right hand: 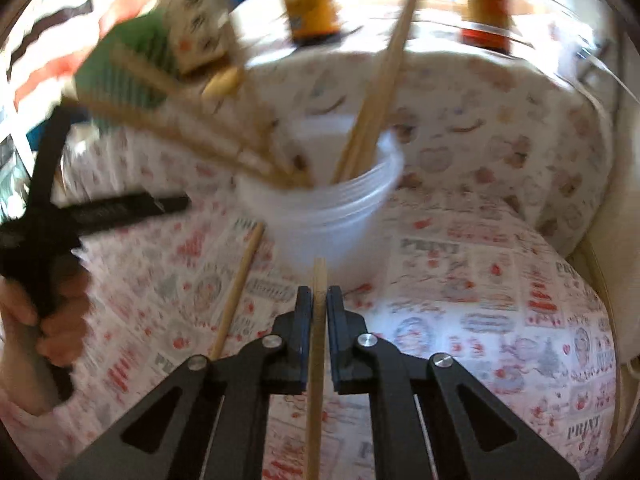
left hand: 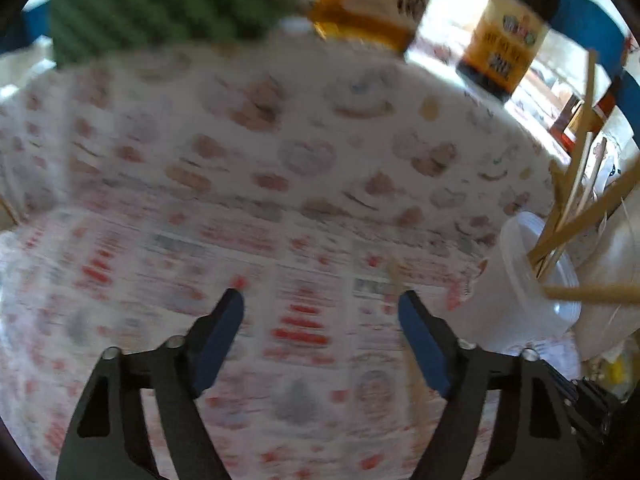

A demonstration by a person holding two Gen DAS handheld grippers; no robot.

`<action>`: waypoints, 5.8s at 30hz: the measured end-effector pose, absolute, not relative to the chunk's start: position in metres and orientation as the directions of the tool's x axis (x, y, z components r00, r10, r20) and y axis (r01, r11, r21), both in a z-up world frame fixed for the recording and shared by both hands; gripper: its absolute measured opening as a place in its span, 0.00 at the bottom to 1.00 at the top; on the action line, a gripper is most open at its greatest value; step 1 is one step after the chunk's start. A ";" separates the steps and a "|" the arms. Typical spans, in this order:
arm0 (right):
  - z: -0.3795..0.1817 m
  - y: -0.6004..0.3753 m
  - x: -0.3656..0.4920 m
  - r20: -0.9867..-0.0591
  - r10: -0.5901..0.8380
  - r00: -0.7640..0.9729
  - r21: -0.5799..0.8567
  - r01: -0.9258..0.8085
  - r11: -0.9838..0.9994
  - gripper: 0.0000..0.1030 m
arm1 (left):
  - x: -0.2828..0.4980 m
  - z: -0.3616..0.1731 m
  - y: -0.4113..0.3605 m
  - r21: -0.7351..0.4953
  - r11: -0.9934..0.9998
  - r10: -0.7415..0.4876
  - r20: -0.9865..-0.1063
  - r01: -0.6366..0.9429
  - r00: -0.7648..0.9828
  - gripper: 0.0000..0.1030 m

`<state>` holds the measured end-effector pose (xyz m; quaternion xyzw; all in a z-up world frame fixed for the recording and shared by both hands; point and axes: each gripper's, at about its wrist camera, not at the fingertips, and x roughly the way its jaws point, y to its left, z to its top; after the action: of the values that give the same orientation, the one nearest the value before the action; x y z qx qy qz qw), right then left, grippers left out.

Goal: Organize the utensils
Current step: 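Grasp the last chopstick with the left tool while the right tool holds its chopstick, then carry both chopsticks over the white cup and open both tools to drop them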

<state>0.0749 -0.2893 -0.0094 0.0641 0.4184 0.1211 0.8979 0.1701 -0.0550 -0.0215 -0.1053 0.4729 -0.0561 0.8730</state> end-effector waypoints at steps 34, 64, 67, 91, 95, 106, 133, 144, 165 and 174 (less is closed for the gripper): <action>0.002 -0.320 0.080 -0.735 0.243 0.634 0.246 -0.084 0.966 0.07 | 0.216 -0.050 -0.101 -0.127 0.991 -0.092 -0.850 -0.032 0.519 0.09; 0.000 -0.319 0.083 -0.744 0.238 0.624 0.240 -0.083 0.967 0.07 | 0.204 -0.049 -0.094 -0.104 0.994 -0.066 -0.854 -0.044 0.516 0.24; 0.001 -0.319 0.083 -0.744 0.241 0.623 0.244 -0.082 0.966 0.07 | 0.211 -0.048 -0.108 -0.004 1.000 0.011 -0.857 -0.028 0.516 0.21; 0.107 -0.301 0.016 -0.489 0.301 0.819 0.182 -0.241 0.953 0.06 | 0.084 0.151 -0.062 -0.121 0.993 -0.076 -0.525 0.014 0.848 0.06; 0.143 -0.294 0.001 -0.424 0.277 0.862 0.128 -0.246 0.961 0.06 | 0.069 0.167 -0.057 -0.121 0.993 -0.066 -0.445 0.013 0.893 0.06; 0.170 -0.290 -0.001 -0.370 0.254 0.894 0.110 -0.229 0.967 0.06 | 0.041 0.182 -0.074 -0.079 0.994 -0.105 -0.355 0.082 0.929 0.05; 0.202 -0.288 0.044 -0.207 0.279 0.938 0.141 -0.254 0.957 0.06 | 0.041 0.208 -0.141 -0.090 0.955 -0.289 -0.086 0.282 0.953 0.05; 0.178 -0.307 0.060 -0.154 0.233 0.960 0.201 -0.200 0.959 0.06 | 0.086 0.161 -0.133 -0.167 0.945 -0.310 -0.180 0.281 0.934 0.06; 0.168 -0.310 0.071 -0.136 0.185 0.973 0.211 -0.154 0.965 0.06 | 0.097 0.116 -0.149 -0.139 0.943 -0.331 -0.279 0.304 0.901 0.06; 0.182 -0.308 0.066 -0.109 0.189 0.976 0.189 -0.166 0.968 0.06 | 0.094 0.115 -0.145 -0.138 0.942 -0.333 -0.276 0.306 0.902 0.13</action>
<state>0.0664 -0.3080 0.1818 0.0898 0.0634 0.0898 0.9899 0.0939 -0.1453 0.1149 -0.0457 0.1494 -0.1641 0.9740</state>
